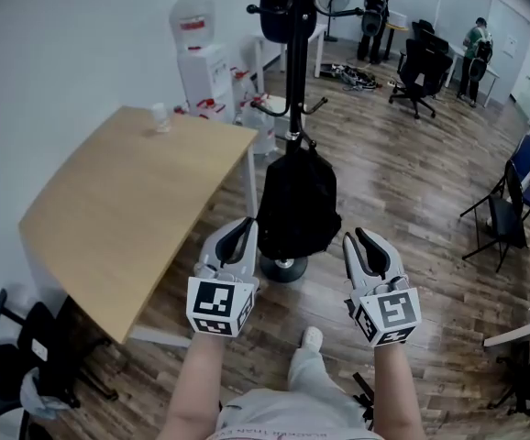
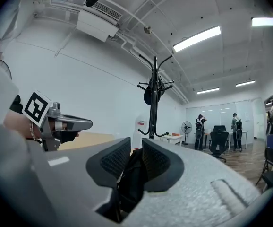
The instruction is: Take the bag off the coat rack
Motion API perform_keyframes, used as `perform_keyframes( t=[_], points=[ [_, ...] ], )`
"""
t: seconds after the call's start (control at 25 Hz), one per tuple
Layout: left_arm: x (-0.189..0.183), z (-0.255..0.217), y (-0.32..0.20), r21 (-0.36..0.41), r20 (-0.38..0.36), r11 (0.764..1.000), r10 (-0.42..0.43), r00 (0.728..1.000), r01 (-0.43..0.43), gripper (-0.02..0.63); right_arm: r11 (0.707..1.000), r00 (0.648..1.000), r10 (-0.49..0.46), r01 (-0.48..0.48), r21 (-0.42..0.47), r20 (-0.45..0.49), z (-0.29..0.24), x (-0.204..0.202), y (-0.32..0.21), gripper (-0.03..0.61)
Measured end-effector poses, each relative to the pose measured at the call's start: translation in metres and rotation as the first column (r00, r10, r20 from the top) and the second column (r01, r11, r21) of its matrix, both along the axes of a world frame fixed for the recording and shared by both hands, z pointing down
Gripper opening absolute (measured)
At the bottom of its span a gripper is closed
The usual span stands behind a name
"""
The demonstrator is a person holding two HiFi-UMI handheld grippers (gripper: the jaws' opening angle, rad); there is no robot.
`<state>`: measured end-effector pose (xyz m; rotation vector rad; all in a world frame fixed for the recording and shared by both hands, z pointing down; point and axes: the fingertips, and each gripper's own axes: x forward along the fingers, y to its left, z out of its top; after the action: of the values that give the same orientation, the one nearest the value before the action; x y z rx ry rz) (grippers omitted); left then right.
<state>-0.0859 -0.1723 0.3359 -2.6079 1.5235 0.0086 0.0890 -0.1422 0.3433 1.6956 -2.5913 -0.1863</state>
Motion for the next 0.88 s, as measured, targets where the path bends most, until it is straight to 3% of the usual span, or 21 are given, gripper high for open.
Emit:
perform_keyframes(
  t=[0.28, 0.56, 0.72, 0.88],
  points=[
    [0.028, 0.003, -0.068, -0.024, -0.006, 0.999, -0.029, 1.000, 0.029, 0.083, 0.997, 0.998, -0.065, 0.065, -0.030, -0.002, 0.003, 0.024, -0.081, 0.143],
    [0.042, 0.005, -0.130, -0.032, -0.013, 0.997, -0.073, 0.997, 0.073, 0.197, 0.987, 0.989, -0.150, 0.150, -0.056, 0.001, 0.007, 0.034, -0.156, 0.285],
    [0.044, 0.013, -0.154, -0.046, -0.021, 0.992, -0.115, 0.993, 0.114, 0.265, 0.974, 0.977, -0.212, 0.212, -0.079, 0.011, 0.015, 0.036, -0.185, 0.287],
    [0.043, 0.026, -0.171, -0.072, -0.012, 0.986, -0.150, 0.989, 0.149, 0.270, 0.955, 0.963, -0.271, 0.269, -0.123, 0.005, 0.031, 0.030, -0.204, 0.285]
  ],
)
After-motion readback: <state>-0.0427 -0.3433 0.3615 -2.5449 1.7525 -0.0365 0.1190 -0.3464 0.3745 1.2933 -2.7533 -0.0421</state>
